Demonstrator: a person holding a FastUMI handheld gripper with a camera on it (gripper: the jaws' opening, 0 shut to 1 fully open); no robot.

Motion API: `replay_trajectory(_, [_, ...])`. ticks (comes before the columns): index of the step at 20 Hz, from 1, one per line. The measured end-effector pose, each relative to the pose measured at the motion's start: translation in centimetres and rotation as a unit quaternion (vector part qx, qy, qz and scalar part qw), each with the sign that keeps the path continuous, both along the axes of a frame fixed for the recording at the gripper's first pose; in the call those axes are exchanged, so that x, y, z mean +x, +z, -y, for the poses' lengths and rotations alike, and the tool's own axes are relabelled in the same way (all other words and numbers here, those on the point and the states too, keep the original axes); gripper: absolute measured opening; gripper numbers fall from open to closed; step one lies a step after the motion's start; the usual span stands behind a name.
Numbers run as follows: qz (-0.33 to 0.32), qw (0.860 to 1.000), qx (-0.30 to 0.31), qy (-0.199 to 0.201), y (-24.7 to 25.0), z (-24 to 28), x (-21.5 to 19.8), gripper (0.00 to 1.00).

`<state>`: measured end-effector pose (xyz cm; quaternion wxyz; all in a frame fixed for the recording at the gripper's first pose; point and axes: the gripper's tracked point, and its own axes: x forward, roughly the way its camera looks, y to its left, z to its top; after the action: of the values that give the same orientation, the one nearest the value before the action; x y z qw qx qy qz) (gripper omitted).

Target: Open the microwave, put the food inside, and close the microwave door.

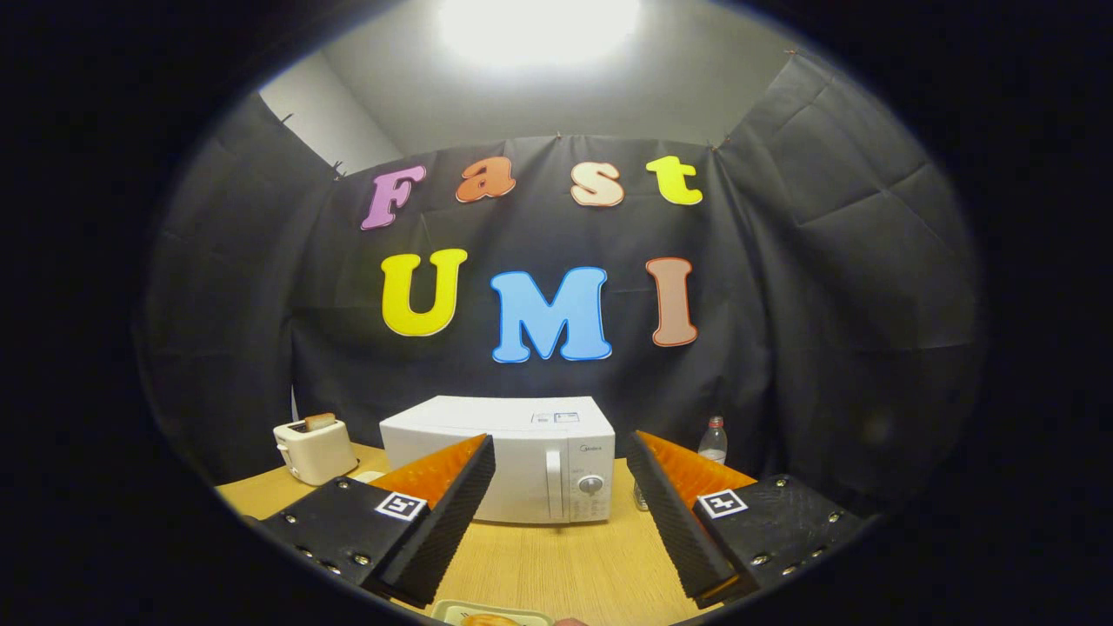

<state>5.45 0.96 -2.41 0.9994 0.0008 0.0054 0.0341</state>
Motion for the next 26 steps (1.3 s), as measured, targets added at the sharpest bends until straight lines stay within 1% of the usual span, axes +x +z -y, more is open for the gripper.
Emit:
replay_trajectory(6, [-0.022, 1.000, -0.002, 0.020, -3.2, -0.9, 5.6, 0.98])
replay_trajectory(16, [-0.073, 0.997, -0.005, 0.034, -10.2, -1.5, 14.5, 0.98])
replay_trajectory(26, [-0.131, 0.991, -0.012, 0.034, -17.8, -2.1, 20.9, 0.98])
